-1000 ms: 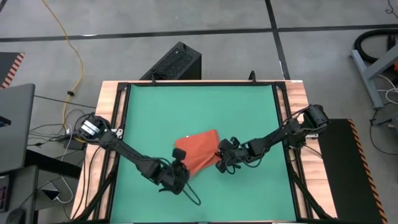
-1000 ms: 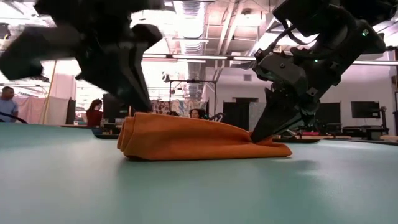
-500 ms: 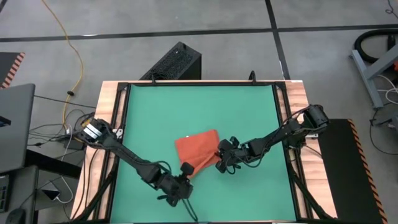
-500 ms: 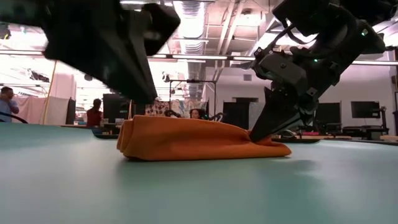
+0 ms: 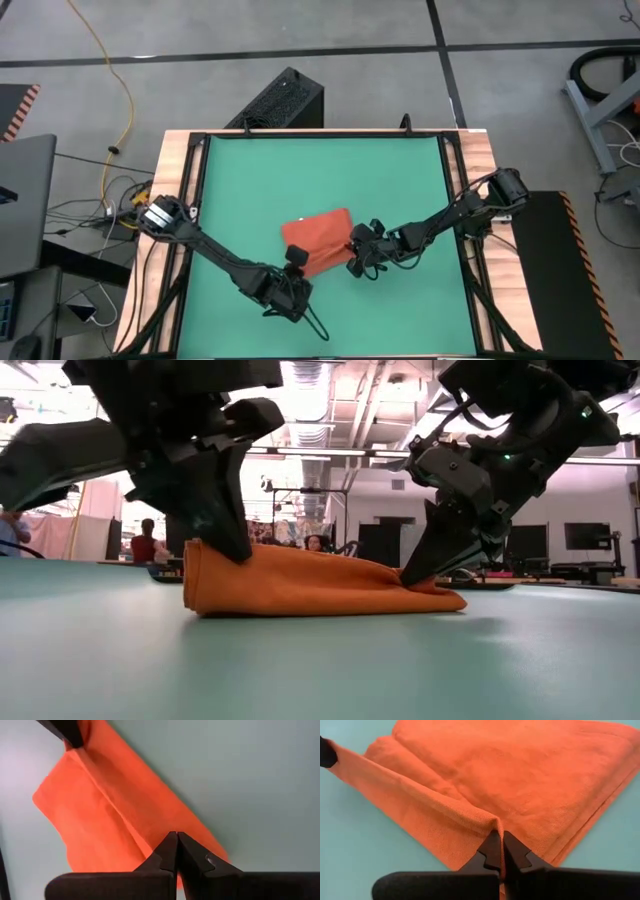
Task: Roll towel
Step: Roll the orange towel
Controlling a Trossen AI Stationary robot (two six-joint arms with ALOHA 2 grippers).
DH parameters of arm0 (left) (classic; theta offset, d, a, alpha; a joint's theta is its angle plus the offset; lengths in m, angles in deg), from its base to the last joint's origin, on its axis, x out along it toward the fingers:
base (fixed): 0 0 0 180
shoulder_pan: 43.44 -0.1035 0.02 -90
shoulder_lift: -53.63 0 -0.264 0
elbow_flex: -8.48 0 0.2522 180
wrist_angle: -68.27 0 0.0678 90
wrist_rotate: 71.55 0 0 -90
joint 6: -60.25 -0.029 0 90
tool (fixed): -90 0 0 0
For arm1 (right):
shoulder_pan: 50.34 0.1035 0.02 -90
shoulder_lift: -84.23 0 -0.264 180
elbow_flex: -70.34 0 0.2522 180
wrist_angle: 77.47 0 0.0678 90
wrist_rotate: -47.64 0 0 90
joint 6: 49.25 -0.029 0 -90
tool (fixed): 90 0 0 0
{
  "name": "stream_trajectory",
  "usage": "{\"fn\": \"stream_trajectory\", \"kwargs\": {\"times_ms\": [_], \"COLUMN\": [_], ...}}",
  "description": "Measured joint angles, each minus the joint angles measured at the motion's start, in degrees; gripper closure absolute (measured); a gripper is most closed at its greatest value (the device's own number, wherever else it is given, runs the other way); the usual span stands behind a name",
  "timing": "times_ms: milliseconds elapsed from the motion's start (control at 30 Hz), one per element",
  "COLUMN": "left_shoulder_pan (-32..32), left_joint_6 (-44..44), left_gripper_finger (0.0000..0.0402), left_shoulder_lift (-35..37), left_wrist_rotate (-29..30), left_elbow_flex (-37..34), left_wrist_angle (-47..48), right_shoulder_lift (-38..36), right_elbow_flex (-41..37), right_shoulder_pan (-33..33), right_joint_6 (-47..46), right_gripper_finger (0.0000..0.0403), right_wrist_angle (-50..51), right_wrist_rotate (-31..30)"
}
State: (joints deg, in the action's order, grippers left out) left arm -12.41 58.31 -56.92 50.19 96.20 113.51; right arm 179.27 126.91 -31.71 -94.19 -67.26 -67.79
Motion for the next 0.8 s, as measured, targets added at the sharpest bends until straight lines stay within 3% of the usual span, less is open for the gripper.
{"fn": "stream_trajectory", "kwargs": {"times_ms": [400, 800], "left_shoulder_pan": [-2.7, -3.6], "left_joint_6": [-0.4, -3.9], "left_gripper_finger": [0.0401, 0.0401], "left_shoulder_lift": [0.1, 2.0], "left_wrist_rotate": [0.1, 3.0], "left_elbow_flex": [-3.6, -6.5], "left_wrist_angle": [-2.4, -6.1], "right_shoulder_lift": [0.0, 0.0], "right_elbow_flex": [0.0, 0.0], "right_shoulder_pan": [0.1, 2.4], "right_joint_6": [-1.4, -3.3], "right_gripper_finger": [0.0388, 0.0388], "right_wrist_angle": [0.9, 1.8], "right_wrist_rotate": [-0.4, -5.7]}}
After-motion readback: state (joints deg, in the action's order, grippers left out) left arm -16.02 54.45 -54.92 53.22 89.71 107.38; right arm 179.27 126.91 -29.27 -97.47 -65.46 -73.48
